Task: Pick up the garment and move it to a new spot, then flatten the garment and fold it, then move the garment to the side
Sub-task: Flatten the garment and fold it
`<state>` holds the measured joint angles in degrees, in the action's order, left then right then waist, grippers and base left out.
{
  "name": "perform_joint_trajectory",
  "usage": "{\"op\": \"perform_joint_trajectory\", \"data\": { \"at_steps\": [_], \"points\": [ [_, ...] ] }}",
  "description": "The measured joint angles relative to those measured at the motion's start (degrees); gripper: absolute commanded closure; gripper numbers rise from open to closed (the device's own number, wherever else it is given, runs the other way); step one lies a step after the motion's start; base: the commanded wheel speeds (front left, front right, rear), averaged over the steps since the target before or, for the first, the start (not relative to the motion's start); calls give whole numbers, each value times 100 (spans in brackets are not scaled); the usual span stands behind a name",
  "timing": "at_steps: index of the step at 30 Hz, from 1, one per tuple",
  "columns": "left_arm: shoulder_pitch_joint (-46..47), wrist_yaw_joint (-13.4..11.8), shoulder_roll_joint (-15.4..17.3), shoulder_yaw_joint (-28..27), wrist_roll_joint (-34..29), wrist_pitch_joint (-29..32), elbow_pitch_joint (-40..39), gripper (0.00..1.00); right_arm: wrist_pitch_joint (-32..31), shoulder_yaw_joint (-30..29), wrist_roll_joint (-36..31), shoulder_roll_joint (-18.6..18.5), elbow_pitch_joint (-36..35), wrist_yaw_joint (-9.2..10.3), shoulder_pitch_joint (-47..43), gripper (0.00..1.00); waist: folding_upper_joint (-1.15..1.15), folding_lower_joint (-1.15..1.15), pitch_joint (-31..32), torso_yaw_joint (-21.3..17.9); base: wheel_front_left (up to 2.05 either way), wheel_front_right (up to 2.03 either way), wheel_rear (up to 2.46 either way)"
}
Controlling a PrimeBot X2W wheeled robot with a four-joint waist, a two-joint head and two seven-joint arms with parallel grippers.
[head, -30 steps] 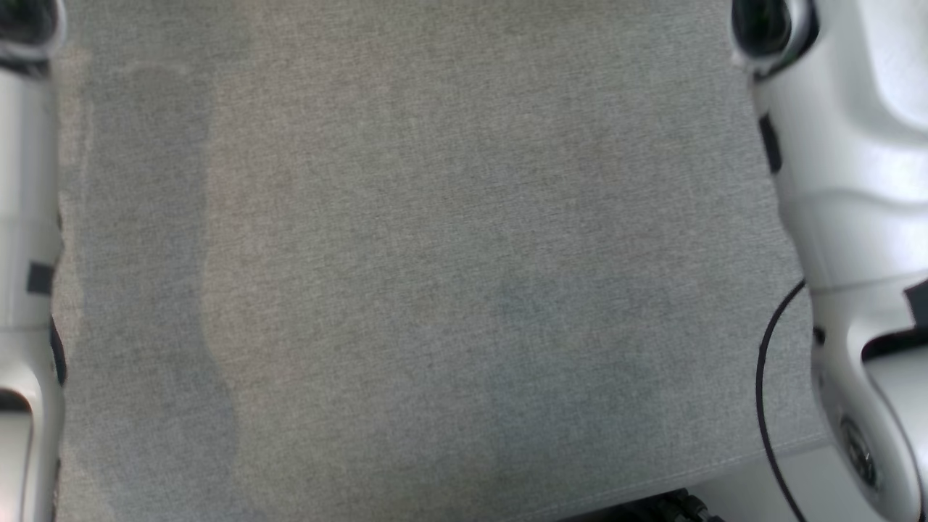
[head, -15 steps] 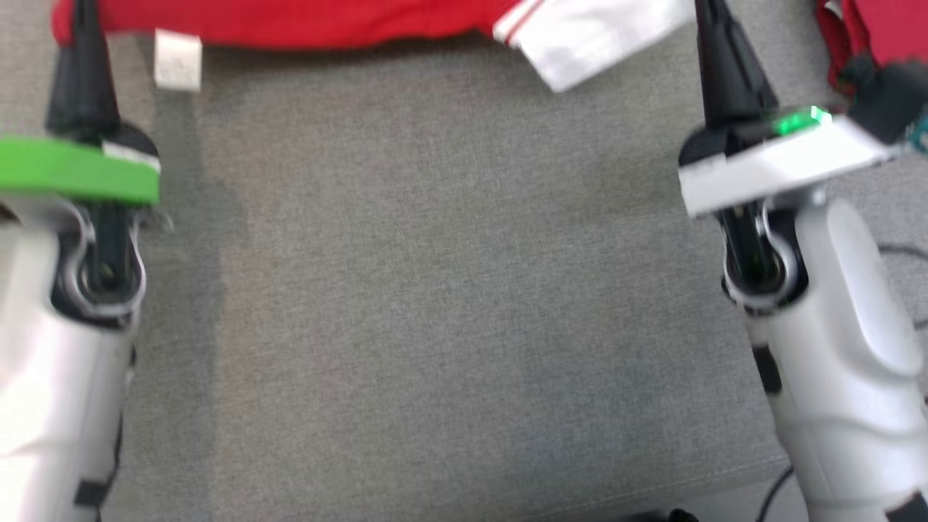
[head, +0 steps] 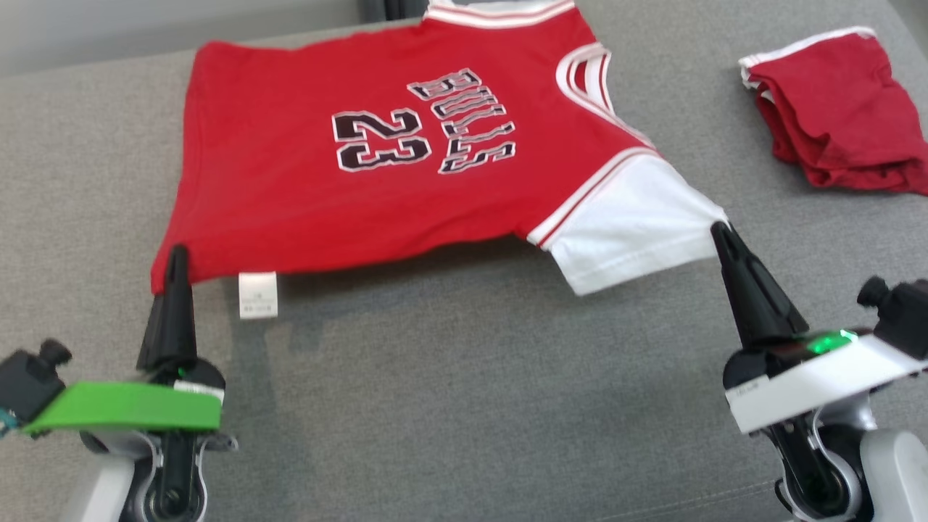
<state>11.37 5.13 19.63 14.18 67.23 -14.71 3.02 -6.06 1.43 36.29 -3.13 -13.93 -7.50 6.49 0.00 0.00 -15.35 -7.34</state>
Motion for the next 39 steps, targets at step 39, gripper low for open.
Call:
{"op": "perform_joint_trajectory", "data": {
  "at_steps": [39],
  "points": [
    [-6, -804, -460, 19, 784, 699, 654, 100, 166, -14, -178, 30, 2221, 1, 1360, 100, 0, 0, -31, 221, 0, 0, 0]
  ]
}}
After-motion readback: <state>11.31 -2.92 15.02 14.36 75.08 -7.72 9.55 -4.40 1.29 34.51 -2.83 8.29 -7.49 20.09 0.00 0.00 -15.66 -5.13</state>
